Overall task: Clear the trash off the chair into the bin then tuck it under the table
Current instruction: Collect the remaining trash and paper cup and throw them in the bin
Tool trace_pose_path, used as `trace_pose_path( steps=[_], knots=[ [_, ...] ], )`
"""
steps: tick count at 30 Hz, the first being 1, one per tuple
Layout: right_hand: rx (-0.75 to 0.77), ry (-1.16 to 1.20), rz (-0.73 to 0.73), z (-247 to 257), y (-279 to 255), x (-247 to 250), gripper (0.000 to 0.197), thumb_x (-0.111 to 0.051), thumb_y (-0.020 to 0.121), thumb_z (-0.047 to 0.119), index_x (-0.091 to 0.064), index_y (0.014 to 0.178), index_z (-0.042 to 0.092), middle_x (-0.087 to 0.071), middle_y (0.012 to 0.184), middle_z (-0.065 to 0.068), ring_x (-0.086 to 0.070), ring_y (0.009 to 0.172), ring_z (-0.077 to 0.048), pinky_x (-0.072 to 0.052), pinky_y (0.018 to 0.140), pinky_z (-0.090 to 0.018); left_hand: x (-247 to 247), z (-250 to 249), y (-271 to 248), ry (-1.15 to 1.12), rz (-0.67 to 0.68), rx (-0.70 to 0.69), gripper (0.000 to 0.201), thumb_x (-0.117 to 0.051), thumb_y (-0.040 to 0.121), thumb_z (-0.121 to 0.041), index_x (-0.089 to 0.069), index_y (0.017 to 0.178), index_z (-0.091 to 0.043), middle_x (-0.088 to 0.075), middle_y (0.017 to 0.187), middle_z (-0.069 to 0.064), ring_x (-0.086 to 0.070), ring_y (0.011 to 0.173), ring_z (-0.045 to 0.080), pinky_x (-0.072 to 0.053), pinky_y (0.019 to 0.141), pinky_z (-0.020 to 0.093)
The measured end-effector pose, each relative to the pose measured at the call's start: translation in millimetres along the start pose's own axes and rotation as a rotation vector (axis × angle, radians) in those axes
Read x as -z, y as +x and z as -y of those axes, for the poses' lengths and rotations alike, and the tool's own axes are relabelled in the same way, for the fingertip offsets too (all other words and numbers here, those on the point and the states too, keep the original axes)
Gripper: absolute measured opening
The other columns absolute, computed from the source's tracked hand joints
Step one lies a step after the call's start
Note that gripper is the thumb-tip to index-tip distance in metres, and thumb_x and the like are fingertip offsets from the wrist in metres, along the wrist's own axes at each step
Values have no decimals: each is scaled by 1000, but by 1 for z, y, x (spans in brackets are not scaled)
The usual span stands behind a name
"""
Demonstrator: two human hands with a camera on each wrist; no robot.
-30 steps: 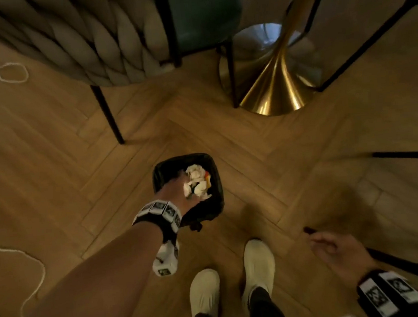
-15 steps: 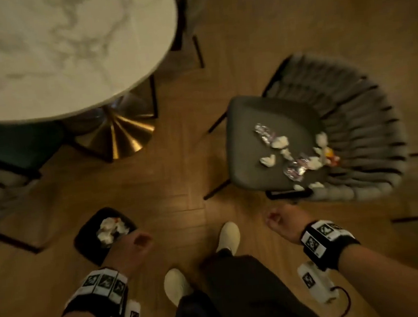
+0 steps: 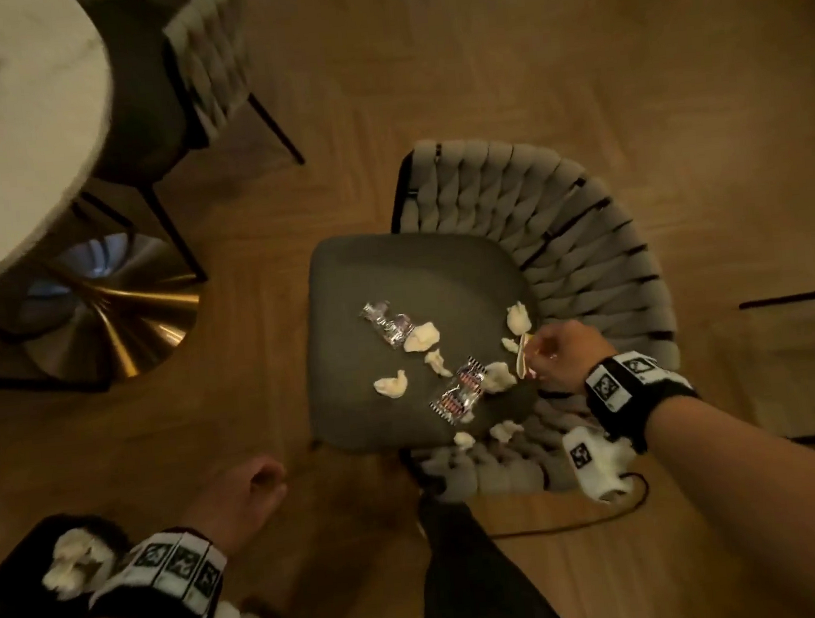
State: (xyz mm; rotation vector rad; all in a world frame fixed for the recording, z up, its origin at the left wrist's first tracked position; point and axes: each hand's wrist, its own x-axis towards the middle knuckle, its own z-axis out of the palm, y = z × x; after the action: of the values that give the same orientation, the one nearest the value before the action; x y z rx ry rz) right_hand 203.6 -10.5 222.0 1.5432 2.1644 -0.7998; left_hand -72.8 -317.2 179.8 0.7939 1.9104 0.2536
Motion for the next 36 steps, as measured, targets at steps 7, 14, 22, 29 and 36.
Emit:
trace_pose_path(
  steps=[7, 14, 22, 29, 36],
  knots=[
    [-31, -446, 325, -74, 163, -52, 102, -73, 75, 24, -2, 146, 37, 15, 158, -11, 4, 143, -44, -16, 113, -60, -31, -58, 90, -49, 27, -10, 18, -64, 83, -12, -60, 86, -29, -67, 87, -2, -63, 84, 13, -52, 84, 39],
    [113, -768, 392, -114, 246, -115, 99, -70, 74, 45, 2, 142, 39, 14, 155, -9, 4, 140, -45, -19, 109, -66, -65, -103, 207, 476, 88, -361, 38, -59, 85, -31, -38, 116, -34, -49, 125, 7, -49, 114, 31, -44, 96, 42],
    [144, -723, 629, -118, 260, -112, 79, -66, 82, 39, -21, 141, 11, -38, 142, -21, -40, 129, -41, -37, 107, -50, -166, -171, 297, 1105, 346, -900, 113, -73, 71, -13, 10, 135, -52, 28, 153, 4, 22, 139, 38, 7, 101, 78],
    [260, -689, 612, -121, 254, -104, 95, -72, 75, 41, -8, 144, 32, -33, 144, -14, -48, 122, -40, -45, 98, -49, -204, -177, 323, 1124, 484, -1025, 65, -66, 81, -29, -31, 134, -42, 0, 157, 1, -8, 138, 42, -22, 100, 72],
    [505, -810, 732, -100, 254, -121, 72, -70, 78, 38, -26, 135, 38, -31, 141, -14, -50, 119, -40, -49, 95, -45, -187, -164, 318, 956, 469, -929, 26, -58, 85, -26, -57, 111, -23, -45, 126, 10, -51, 98, 41, -49, 72, 45]
  ],
)
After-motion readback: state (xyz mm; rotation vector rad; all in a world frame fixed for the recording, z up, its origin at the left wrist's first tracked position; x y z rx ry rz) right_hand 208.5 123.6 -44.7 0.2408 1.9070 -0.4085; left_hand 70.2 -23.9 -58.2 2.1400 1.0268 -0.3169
